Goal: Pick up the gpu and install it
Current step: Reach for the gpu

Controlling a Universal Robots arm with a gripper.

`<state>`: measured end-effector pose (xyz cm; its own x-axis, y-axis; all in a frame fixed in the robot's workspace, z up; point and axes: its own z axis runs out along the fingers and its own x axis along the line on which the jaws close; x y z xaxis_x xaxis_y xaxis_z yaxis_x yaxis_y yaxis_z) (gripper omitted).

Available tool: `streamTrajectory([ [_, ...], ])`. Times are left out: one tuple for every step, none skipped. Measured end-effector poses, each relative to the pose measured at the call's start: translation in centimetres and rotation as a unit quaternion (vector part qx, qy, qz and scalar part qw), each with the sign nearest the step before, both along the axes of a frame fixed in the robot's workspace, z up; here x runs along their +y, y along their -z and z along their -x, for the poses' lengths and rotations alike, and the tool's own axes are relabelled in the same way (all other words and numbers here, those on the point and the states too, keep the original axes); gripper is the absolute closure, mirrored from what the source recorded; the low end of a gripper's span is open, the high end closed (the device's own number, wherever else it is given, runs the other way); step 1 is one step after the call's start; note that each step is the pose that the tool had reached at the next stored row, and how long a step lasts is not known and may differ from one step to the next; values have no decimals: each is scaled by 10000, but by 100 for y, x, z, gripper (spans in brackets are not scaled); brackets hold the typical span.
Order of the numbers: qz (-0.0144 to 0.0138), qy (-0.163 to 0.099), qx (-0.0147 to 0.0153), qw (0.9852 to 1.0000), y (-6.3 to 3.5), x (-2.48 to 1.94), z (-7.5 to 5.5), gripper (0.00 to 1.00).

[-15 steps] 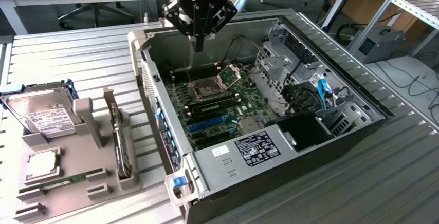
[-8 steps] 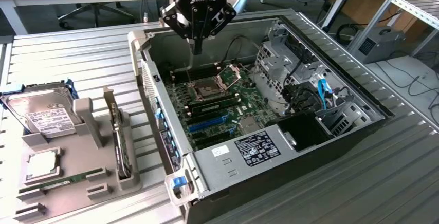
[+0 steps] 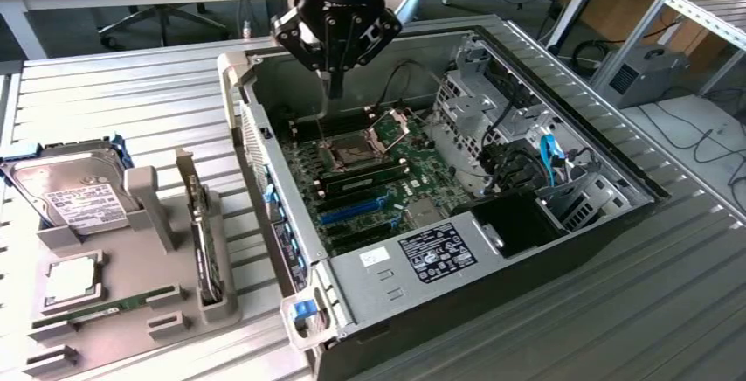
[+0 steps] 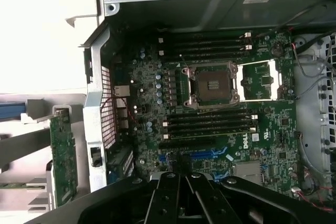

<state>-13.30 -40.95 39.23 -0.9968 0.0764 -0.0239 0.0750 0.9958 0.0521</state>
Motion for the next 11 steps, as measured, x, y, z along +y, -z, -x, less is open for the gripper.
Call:
streamTrajectory([
  [1, 0, 0, 10000, 0, -13, 6, 89],
  [1, 0, 0, 10000, 1, -22, 12, 89],
  [1, 0, 0, 10000, 1, -28, 17, 89],
  [1, 0, 0, 10000, 2, -36, 27, 89],
  [1, 0, 0, 10000, 2, -41, 36, 89],
  [1, 0, 0, 10000, 2, -44, 41, 89],
  [1, 0, 0, 10000, 2, -48, 47, 89],
  [1, 0, 0, 10000, 3, -51, 53, 89],
  [1, 0, 0, 10000, 3, -53, 56, 89],
  [1, 0, 0, 10000, 3, -55, 60, 89],
  [1, 0, 0, 10000, 3, -57, 64, 89],
])
